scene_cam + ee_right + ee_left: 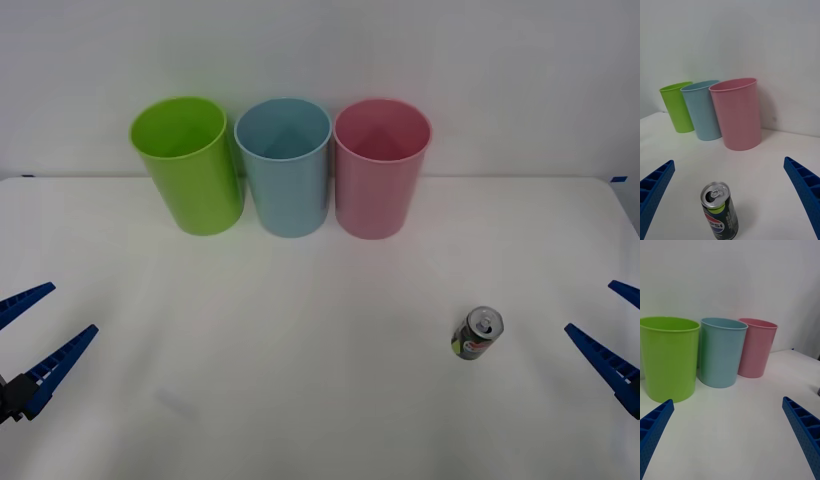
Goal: Grasp the object on the table and drop it into the matching bin: aluminum can to the light blue bin, PET bottle to the pink bin.
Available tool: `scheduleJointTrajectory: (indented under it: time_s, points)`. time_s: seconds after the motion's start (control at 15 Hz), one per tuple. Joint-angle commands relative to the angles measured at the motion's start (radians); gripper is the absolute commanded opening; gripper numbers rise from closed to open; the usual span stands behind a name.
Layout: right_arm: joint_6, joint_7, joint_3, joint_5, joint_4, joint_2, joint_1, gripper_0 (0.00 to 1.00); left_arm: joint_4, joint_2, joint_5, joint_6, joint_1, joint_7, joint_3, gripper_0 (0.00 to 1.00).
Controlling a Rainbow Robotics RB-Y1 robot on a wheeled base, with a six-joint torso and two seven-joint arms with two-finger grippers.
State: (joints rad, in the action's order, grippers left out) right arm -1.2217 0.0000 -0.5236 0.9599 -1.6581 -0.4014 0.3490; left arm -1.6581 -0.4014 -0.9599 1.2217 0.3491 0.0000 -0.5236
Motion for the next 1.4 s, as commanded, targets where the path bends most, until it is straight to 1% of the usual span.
scheduleJointTrajectory:
  time_s: [0.07,0.2,0.47,0.87,1.0,1.2,1.4]
  points:
    - [0.001,0.000,0.001,0.006,0.006,0.007,0.002,1.00,0.000,0.000,0.000,0.000,0.000,0.000,0.000,1.00]
    - [0.011,0.000,0.016,-0.007,0.000,-0.011,0.008,1.00,0.000,0.000,0.000,0.000,0.000,0.000,0.000,1.00]
    - [0.013,0.009,0.027,-0.006,0.011,-0.034,0.018,1.00,0.000,0.000,0.000,0.000,0.000,0.000,0.000,1.00]
    - [-0.018,0.077,0.059,-0.006,0.087,-0.070,0.018,1.00,0.000,0.000,0.000,0.000,0.000,0.000,0.000,1.00]
    - [-0.016,0.175,0.070,-0.006,0.107,-0.070,0.015,1.00,0.000,0.000,0.000,0.000,0.000,0.000,0.000,1.00]
    - [-0.016,0.267,0.088,-0.003,0.147,-0.073,0.013,1.00,0.000,0.000,0.000,0.000,0.000,0.000,0.000,1.00]
    - [-0.030,0.328,0.111,0.005,0.208,-0.074,-0.002,1.00,0.000,0.000,0.000,0.000,0.000,0.000,0.000,1.00]
